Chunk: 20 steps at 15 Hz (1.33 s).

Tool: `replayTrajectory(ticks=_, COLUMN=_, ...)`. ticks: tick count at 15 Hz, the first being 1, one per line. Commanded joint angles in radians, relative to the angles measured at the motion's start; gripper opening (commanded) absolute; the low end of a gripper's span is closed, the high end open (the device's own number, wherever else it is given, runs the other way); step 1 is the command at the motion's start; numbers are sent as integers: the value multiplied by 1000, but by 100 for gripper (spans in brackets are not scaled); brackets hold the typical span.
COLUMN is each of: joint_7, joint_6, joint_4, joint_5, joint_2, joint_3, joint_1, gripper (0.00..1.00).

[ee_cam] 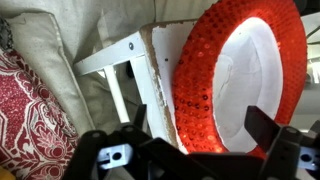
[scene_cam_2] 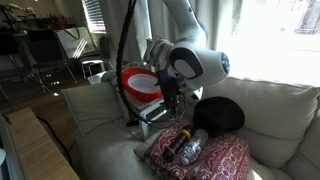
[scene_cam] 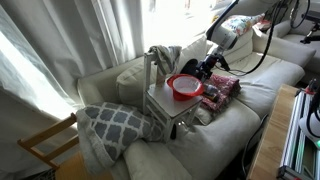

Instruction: Remove the striped towel from the orange bowler hat and flip the orange hat anticlockwise to make the crown of the hat face upwards

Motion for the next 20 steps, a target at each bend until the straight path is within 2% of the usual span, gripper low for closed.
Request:
replayTrajectory(ticks=1, joint_7=-5, joint_6=-75, joint_4=76, joint_5=43, joint_2=79, joint_3=8, joint_1=-25, gripper=92)
replayTrajectory(ticks=2, joint_7=2, joint_6=-82, joint_4=84, joint_5=53, joint_2=89, joint_3=4, joint_1=-23, gripper=88)
replayTrajectory(ticks=3, joint_7=5, joint_6=-94, joint_4=94, joint_5=60, joint_2=99, joint_3=3, joint_1=-22, gripper=71)
replayTrajectory(ticks=4, joint_7=7, joint_6=-103, joint_4=103, joint_5=66, joint_2=106, joint_3=2, joint_1=-21, gripper=61)
replayTrajectory(ticks=9, joint_7=35, joint_6=-121, joint_4=124, joint_5=75, joint_2=104, joint_3=-13, joint_1=-3, gripper=22)
replayTrajectory(ticks=12, joint_7=70, joint_6=-112, joint_4=111, joint_5=52, joint_2=62, joint_3=-27, joint_1=17, gripper=2)
replayTrajectory(ticks=13, joint_7=89, joint_6=-109, joint_4=99, joint_5=38, joint_2=38, joint_3=-35, joint_1=30, gripper=0)
replayTrajectory(ticks=16, joint_7=176, joint_6=-59, joint_4=46, joint_5=-17, joint_2=-61, joint_3=-73, joint_1=88, gripper=2)
replayTrajectory(ticks=20, joint_7=307, joint_6=-78, joint_4=10, joint_5=-208, joint_2=-190, joint_3=-107, joint_1=160, gripper=2)
